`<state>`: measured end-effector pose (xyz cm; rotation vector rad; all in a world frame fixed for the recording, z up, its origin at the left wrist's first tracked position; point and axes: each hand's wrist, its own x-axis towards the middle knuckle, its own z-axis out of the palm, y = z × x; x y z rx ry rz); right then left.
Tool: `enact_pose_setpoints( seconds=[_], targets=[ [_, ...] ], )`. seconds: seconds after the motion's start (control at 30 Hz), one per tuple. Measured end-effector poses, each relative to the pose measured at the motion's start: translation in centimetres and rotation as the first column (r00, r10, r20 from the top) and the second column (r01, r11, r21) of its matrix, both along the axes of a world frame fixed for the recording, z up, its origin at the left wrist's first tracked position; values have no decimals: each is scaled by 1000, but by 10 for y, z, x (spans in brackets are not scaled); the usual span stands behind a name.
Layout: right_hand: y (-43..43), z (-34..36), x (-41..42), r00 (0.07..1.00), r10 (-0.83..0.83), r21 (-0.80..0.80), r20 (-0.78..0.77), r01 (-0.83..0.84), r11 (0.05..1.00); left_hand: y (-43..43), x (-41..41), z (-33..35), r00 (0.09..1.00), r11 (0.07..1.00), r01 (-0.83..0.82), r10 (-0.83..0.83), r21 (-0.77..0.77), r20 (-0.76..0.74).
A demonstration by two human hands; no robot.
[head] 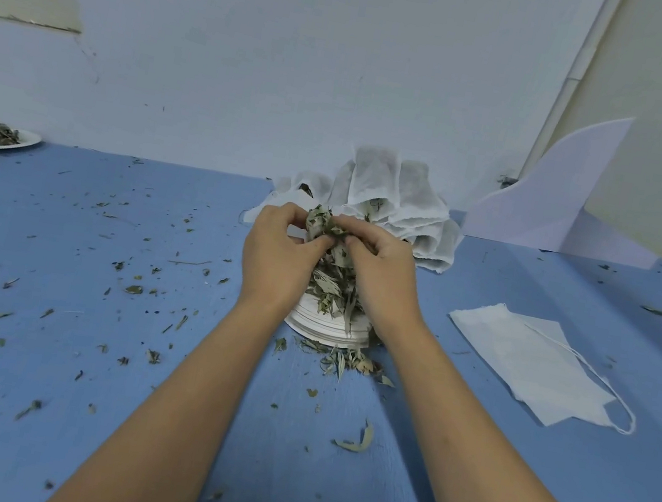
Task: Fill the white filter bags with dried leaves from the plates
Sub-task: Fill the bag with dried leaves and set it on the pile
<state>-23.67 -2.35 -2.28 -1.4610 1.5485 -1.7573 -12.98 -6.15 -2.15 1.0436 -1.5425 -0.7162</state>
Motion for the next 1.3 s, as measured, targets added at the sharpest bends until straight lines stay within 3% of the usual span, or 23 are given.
enact_pose_setpoints(
  seconds=[0.13,0.27,0.43,0.53,0.73,0.8,1.0,1.3],
  targets=[
    [1,-6,5,987,-83,-19,-134,81,997,1,-1,-1,998,997,-58,58,-41,-5],
    [3,-5,7,953,-149,-38,-263,144,989,8,-5,-3,999,999,15,-16,-41,-31],
    [5,0,2,952,-177,-35,-250,174,984,10,-5,5,955,970,232,-212,78,-208],
    [6,-1,1,953,-194,-54,-232,186,981,9,-6,10,922,952,262,-197,161,-334],
    [7,-2,4,937,-175,-81,-303,158,984,1,-5,4,942,959,218,-159,180,-295],
    [7,-3,4,945,-192,-82,-264,177,981,1,-5,4,947,955,215,-152,207,-282],
    [5,3,7,983,-138,-52,124,145,988,3,-2,5,970,977,141,-104,160,-221],
    [2,4,11,963,-129,45,236,122,991,3,-4,6,919,975,151,-77,164,-388]
  ],
)
